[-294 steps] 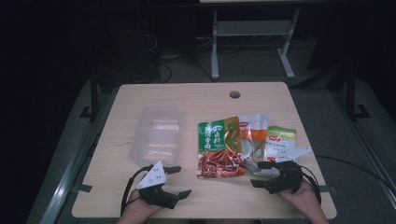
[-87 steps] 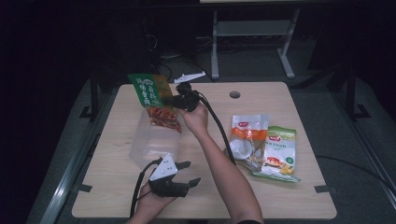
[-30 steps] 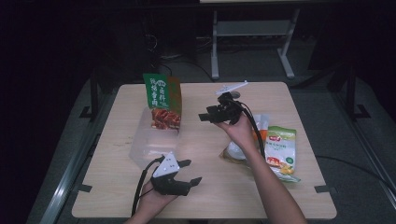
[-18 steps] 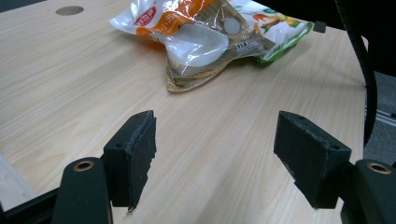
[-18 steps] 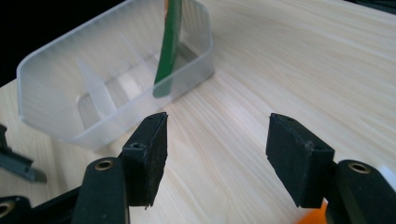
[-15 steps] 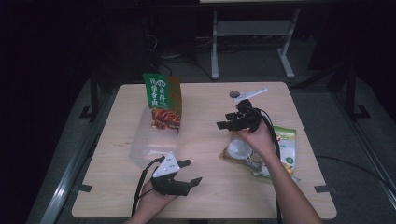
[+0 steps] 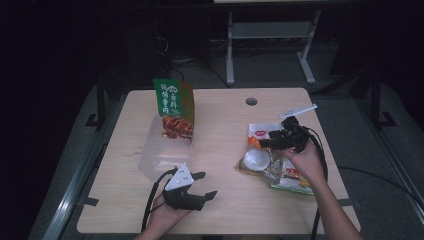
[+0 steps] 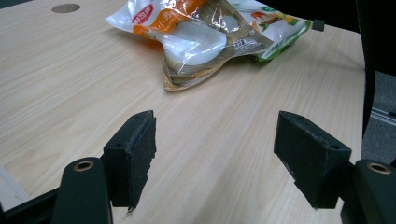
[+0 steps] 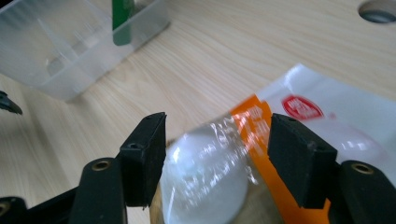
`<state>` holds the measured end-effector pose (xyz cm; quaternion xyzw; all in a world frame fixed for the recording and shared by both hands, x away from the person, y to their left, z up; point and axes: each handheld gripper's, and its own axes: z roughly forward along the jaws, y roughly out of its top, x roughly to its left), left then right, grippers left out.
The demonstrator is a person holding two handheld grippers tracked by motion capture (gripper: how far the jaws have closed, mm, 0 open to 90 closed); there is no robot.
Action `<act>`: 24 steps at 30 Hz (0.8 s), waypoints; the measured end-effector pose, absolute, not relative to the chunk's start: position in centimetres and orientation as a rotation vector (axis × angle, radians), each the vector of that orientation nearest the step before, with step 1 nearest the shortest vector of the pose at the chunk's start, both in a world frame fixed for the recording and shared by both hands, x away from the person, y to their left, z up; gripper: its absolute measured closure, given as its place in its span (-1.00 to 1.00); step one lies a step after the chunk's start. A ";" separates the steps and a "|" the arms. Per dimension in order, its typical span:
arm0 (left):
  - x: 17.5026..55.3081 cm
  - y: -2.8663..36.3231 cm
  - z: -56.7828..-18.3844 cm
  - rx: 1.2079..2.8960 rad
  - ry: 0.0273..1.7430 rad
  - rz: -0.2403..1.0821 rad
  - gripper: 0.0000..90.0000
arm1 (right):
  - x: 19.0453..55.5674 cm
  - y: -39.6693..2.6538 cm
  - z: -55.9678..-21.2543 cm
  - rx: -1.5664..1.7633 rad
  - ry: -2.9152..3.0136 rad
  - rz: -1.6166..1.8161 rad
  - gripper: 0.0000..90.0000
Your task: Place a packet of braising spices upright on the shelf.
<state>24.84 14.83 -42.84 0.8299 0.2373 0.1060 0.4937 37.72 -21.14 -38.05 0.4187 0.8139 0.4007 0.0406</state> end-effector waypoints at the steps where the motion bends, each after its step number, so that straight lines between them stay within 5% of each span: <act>1: 24.8 14.8 -42.8 2.012 0.576 0.257 -0.35 | 37.5 -21.5 -38.2 1.283 2.486 1.224 -0.18; 24: 24.7 14.6 -42.9 2.011 0.574 0.254 -0.37 | 37.2 -26.1 -42.0 1.483 2.449 1.157 -0.17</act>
